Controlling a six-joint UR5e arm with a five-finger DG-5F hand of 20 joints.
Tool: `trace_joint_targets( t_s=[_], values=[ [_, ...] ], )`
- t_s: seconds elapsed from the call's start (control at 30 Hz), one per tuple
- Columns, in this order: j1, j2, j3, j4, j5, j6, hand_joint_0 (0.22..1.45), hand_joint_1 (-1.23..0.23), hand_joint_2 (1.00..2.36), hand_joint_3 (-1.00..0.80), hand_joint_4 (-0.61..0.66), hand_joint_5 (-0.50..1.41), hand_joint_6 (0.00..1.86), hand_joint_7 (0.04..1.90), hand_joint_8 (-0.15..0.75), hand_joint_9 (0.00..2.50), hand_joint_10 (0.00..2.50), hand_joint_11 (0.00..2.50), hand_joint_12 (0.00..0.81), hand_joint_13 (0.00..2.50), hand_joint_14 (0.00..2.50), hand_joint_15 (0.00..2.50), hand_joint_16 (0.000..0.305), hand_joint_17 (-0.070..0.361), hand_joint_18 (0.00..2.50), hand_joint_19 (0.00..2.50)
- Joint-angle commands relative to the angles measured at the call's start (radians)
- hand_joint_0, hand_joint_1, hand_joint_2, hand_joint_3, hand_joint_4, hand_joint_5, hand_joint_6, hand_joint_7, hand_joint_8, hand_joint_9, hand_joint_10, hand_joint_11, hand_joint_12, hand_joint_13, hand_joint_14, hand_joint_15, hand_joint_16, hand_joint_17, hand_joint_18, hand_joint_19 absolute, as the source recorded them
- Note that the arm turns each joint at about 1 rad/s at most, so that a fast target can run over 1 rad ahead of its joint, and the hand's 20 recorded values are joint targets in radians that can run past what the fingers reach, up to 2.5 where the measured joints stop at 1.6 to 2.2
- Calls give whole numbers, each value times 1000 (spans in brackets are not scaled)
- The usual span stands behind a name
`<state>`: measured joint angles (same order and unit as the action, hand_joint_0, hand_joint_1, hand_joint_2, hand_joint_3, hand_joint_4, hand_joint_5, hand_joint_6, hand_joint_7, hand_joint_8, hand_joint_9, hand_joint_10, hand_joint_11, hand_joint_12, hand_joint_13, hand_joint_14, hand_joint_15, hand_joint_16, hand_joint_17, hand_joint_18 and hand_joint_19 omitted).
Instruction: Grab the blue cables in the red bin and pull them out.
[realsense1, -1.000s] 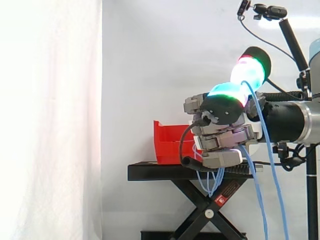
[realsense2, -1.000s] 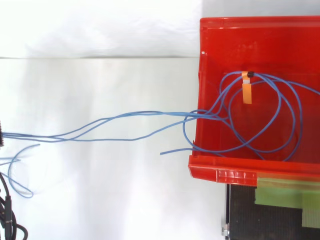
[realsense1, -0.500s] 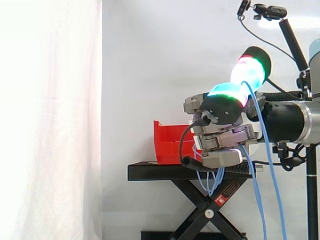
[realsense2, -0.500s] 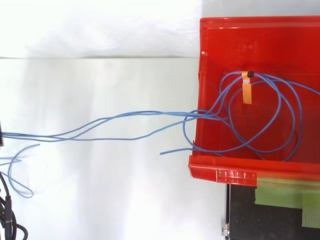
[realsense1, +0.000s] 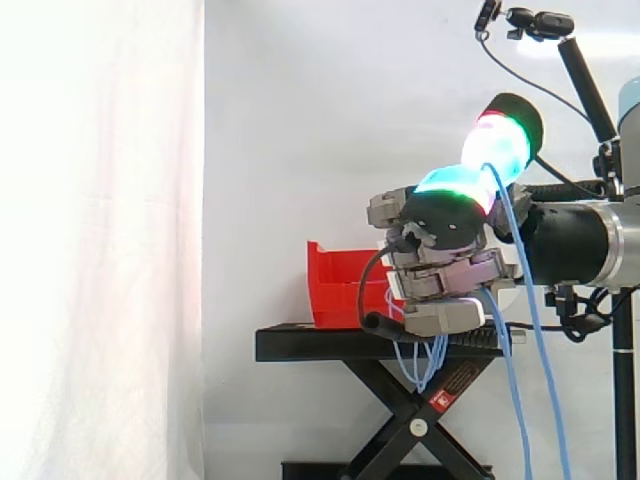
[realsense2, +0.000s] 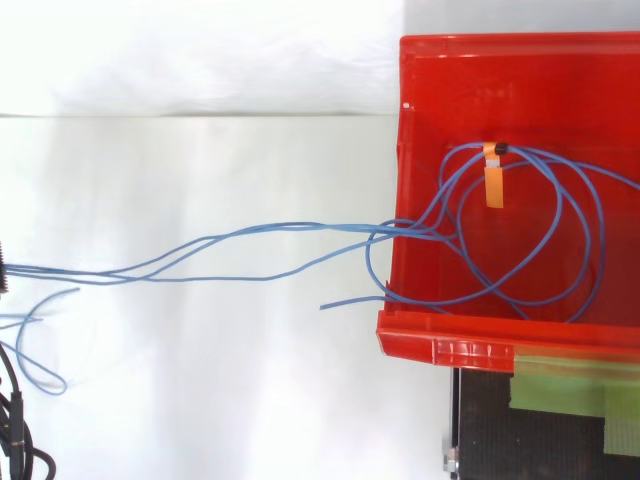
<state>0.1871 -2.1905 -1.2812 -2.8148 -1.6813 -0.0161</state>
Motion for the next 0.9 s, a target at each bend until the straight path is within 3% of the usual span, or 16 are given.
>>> trace_joint_targets(
  t_s=[0.0,0.17,0.3,0.8,0.87],
  values=[
    [0,0,0,0,0,0,965,-919,1009,-771,57,598,1355,421,189,1209,1077,1580,278,1306,1322,1402,45,102,1018,1091],
    [0,0,-1,0,0,0,961,-922,1009,-756,53,610,1348,432,195,1260,773,1663,276,1304,1309,1392,46,102,1006,1085],
    [0,0,-1,0,0,0,961,-926,1009,-756,54,617,1339,436,195,1270,682,1704,272,1304,1289,1417,46,103,998,1099],
    [0,0,0,0,0,0,965,-923,1008,-799,51,620,1325,446,185,1279,612,1741,269,1315,1248,1410,45,102,1000,1093],
    [0,0,0,0,0,0,968,-922,1006,-807,55,616,1320,453,191,1275,716,1718,273,1317,1247,1413,45,102,1001,1100]
  ],
)
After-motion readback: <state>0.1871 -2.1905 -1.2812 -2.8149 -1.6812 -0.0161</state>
